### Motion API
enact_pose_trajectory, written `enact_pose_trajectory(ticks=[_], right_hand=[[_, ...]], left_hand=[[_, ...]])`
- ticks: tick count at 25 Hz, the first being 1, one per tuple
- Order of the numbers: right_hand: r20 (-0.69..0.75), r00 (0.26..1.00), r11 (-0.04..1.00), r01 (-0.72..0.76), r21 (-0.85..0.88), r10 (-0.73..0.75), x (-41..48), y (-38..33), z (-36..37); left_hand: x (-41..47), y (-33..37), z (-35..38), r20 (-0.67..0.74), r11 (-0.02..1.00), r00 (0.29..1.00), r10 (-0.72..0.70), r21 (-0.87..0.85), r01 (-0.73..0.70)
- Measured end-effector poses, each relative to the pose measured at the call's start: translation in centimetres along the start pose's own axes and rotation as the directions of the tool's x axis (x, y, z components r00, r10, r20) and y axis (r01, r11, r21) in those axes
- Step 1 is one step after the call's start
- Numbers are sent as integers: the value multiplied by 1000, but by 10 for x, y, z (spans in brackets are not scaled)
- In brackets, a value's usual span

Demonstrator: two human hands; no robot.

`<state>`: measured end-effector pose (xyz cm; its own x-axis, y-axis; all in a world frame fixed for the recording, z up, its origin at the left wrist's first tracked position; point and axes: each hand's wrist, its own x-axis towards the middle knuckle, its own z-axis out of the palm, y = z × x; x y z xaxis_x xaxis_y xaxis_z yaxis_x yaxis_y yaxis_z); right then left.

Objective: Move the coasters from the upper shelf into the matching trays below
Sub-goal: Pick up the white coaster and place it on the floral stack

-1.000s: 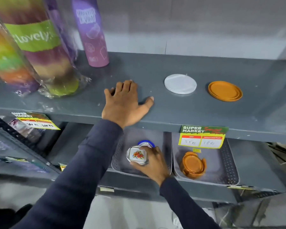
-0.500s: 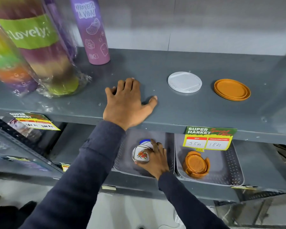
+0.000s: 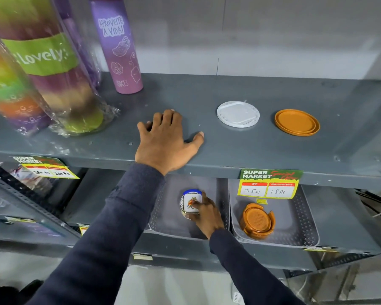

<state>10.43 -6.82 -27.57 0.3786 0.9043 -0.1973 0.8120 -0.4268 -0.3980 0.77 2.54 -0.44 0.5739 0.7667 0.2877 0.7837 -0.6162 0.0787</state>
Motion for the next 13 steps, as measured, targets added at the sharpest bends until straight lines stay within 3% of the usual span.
enact_pose_trajectory(ticks=[3,5,6,8,10,11,13], right_hand=[[-86,996,999,27,41,-23,-20,-8,-21],[-315,941,970,182,159,-125,-49,-19,-46],[-478,853,916,340,211,-207,-67,-24,-60],[-773,560,754,635,169,-298,-103,-37,-96],[-898,304,666,746,18,-316,-125,-51,-143],[-926,228,660,751,-29,-300,-131,-57,-169],[-961,166,696,717,-37,-222,-130,-67,-219]], left_hand=[[0,-1,0,8,1000,1000,-1,5,1],[0,-1,-1,20,1000,1000,2,10,-2],[0,-1,-1,26,1000,1000,6,15,-6],[-2,0,0,36,999,999,12,30,-14],[-1,0,0,52,999,999,9,41,-12],[-2,0,0,57,999,998,10,44,-12],[-3,0,0,58,999,998,15,47,-17]])
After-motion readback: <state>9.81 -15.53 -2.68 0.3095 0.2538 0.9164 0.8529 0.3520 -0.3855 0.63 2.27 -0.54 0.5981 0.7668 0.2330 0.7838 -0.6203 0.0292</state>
